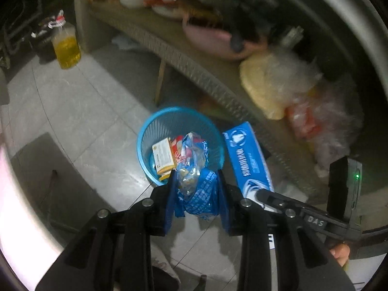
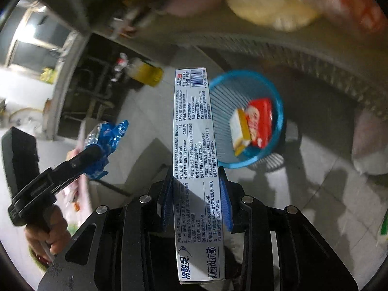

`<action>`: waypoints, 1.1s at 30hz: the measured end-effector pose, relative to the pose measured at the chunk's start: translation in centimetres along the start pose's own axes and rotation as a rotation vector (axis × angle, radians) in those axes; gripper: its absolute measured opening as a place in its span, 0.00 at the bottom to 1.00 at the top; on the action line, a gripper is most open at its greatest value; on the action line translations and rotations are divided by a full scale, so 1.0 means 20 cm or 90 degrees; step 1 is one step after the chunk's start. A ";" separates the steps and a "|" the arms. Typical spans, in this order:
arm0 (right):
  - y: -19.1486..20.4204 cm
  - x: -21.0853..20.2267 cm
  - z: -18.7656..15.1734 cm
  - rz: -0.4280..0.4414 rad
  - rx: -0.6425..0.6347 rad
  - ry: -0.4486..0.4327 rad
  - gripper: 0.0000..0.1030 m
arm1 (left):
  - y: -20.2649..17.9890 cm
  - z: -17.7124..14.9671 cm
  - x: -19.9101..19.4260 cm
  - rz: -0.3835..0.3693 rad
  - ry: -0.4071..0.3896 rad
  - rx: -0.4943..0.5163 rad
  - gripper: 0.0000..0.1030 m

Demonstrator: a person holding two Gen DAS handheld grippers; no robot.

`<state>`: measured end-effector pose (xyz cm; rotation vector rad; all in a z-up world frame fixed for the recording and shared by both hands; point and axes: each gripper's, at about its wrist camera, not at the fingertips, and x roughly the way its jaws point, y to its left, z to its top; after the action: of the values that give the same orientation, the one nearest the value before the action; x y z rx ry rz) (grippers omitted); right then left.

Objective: Collect trash
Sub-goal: 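Carry the wrapper and toothpaste box to the wastebasket and release both, then move both tools back over the table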

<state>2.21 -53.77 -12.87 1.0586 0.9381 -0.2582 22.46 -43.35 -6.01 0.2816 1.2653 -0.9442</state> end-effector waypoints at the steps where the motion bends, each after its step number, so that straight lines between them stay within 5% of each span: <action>1: -0.02 0.05 0.03 -0.002 0.012 0.010 0.31 | 0.00 0.03 0.06 0.011 0.013 0.000 0.29; 6: -0.06 0.27 0.23 -0.009 0.042 0.021 0.35 | -0.03 0.18 0.24 0.035 0.015 0.017 0.36; 8: -0.08 0.32 0.29 -0.015 0.055 0.002 0.57 | -0.01 0.21 0.26 0.059 0.001 0.012 0.47; 11: -0.09 0.34 0.31 -0.083 0.049 -0.029 0.58 | 0.04 0.22 0.21 0.060 -0.033 -0.021 0.52; 21: -0.06 0.35 0.17 -0.142 0.025 -0.029 0.58 | 0.10 0.07 -0.09 0.070 -0.111 -0.031 0.56; 33: 0.52 0.47 0.19 -0.293 -0.160 -0.096 0.58 | 0.17 -0.13 -0.41 0.092 -0.174 -0.045 0.59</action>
<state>16.09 -49.41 -12.81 0.5755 1.0388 -0.5770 23.25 -35.92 -0.46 0.1783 1.0112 -0.7835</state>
